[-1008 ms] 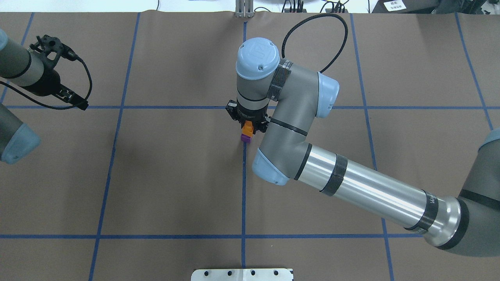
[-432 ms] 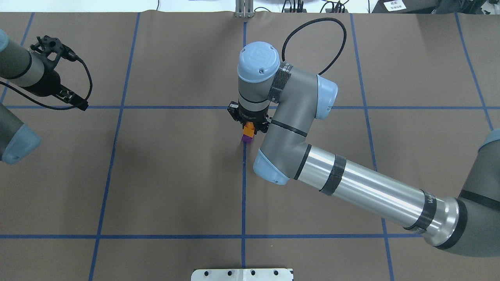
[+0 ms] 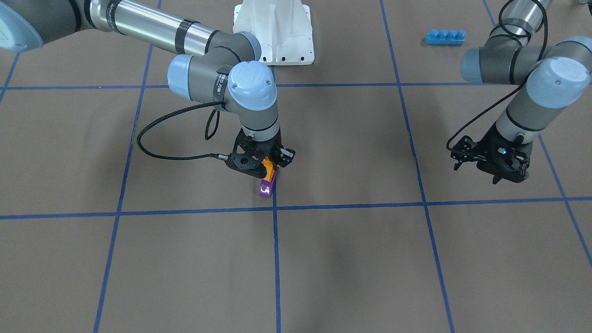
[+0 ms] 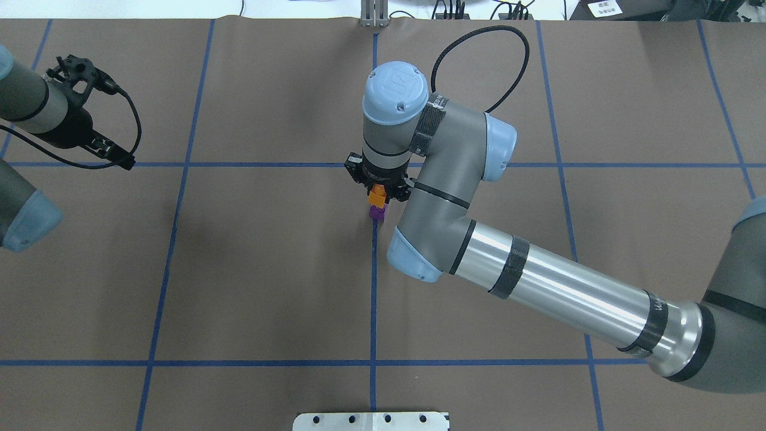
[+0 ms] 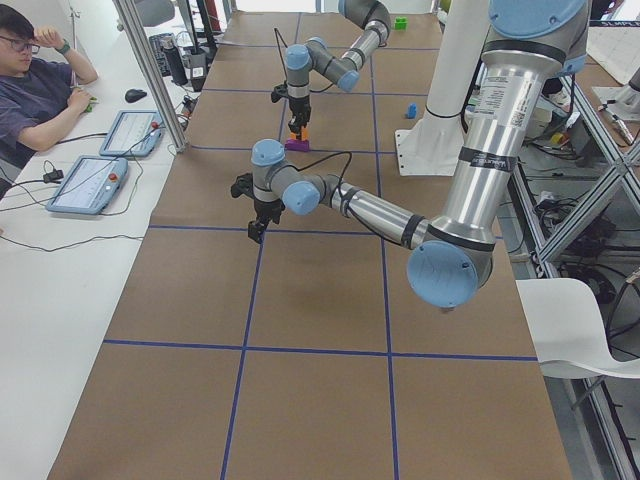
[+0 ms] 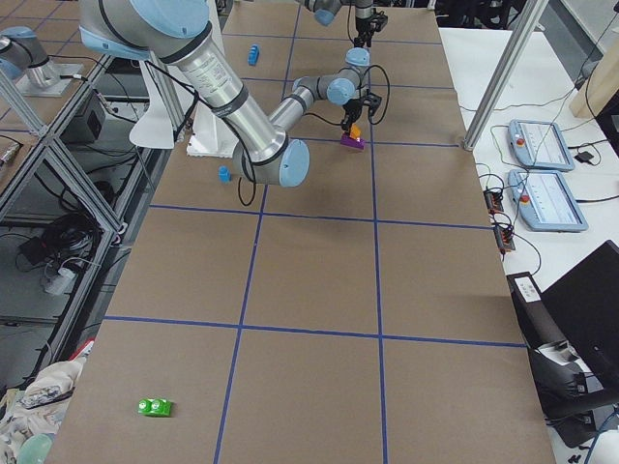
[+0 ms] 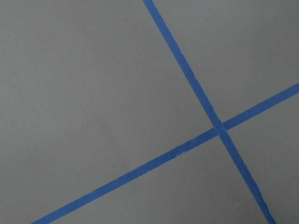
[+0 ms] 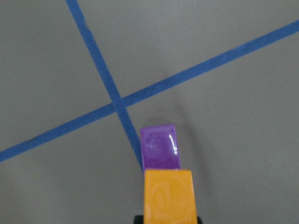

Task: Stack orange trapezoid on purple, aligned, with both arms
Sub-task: 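Lower the orange block onto the purple block with the right gripper, aligning edges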

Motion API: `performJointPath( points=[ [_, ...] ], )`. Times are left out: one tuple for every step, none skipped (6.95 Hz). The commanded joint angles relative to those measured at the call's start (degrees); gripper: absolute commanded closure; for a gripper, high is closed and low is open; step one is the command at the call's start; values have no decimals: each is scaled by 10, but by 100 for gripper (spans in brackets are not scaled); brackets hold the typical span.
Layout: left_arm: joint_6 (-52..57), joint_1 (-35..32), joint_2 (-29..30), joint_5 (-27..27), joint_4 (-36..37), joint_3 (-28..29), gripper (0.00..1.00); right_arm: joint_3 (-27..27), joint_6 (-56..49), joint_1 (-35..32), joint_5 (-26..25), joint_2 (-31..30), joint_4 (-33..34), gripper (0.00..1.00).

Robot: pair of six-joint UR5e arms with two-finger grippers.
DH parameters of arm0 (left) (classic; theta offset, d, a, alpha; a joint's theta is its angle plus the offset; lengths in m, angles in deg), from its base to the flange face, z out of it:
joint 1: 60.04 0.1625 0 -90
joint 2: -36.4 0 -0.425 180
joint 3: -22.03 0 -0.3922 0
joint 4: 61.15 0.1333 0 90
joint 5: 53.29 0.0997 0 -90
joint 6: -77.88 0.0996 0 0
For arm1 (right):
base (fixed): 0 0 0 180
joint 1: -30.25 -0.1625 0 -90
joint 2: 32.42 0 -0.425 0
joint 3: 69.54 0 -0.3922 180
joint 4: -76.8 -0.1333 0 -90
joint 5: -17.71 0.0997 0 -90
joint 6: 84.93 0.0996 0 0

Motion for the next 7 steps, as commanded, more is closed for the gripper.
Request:
performJointPath(
  points=[
    [-1, 1, 0, 1, 0, 1, 0, -3, 0, 6, -1, -1, -1, 100],
    [-1, 1, 0, 1, 0, 1, 0, -5, 1, 7, -2, -1, -1, 100],
    [-1, 1, 0, 1, 0, 2, 0, -6, 1, 9, -11, -1, -1, 100],
    [-1, 2, 0, 2, -1, 6, 0, -6, 2, 10, -11, -1, -1, 100],
    [-1, 2, 2, 2, -1, 8, 0, -5, 1, 10, -11, -1, -2, 100],
    [-2, 2, 2, 2, -1, 10, 0, -5, 1, 11, -12, 0, -2, 100],
    [-2, 3, 4, 2, -1, 15, 0, -5, 1, 12, -14, 0, -2, 100]
  ],
)
